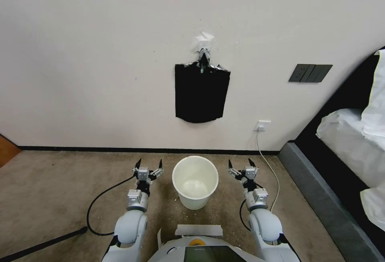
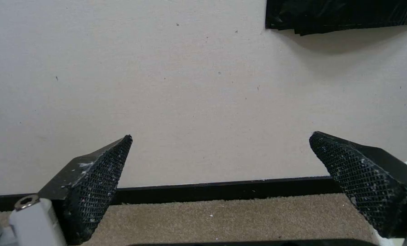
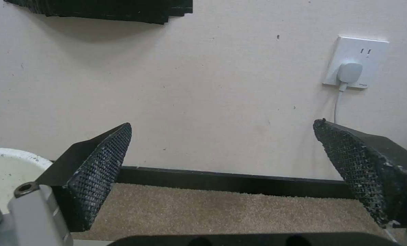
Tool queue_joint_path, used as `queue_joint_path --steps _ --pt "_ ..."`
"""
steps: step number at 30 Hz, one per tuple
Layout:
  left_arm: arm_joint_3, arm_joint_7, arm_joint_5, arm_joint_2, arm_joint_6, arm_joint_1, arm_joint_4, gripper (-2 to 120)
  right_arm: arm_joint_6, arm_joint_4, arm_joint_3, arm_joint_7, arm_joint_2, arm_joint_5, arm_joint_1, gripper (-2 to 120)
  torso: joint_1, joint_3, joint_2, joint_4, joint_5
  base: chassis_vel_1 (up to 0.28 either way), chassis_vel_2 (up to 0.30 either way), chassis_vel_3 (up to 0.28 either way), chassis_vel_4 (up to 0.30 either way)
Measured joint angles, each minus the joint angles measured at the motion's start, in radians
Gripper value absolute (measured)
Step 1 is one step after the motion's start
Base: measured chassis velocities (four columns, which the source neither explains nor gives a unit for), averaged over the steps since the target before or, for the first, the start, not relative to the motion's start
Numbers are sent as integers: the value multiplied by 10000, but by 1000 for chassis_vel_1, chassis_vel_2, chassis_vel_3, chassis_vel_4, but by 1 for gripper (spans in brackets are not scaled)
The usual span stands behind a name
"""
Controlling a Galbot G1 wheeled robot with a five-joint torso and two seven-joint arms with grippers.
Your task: Place a trash bag onto the trash bin.
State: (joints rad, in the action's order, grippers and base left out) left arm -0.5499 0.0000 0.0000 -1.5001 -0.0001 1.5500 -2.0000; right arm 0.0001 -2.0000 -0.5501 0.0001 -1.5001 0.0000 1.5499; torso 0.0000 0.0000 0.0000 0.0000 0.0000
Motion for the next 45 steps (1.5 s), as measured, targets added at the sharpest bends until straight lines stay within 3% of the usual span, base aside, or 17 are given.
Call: queue_joint_path --steps 23,29,33,45 --pt "6 -37 -18 19 -52 -3 9 100 31 0 22 54 30 1 2 100 0 0 0 0 0 0 0 0 0" --pt "159 -693 -386 360 -1303 -54 279 100 1084 13 625 1556 686 117 73 100 0 0 0 1 0 0 0 0 0" --pt "329 -1339 -834 773 -2808 -98 610 100 1580 45 1035 2095 805 397 144 100 0 -1 0 0 2 0 0 0 0" --pt "722 -1017 -1049 1177 -3020 -9 703 100 1601 131 1098 2081 946 562 8 100 0 0 0 0 -1 0 0 0 0"
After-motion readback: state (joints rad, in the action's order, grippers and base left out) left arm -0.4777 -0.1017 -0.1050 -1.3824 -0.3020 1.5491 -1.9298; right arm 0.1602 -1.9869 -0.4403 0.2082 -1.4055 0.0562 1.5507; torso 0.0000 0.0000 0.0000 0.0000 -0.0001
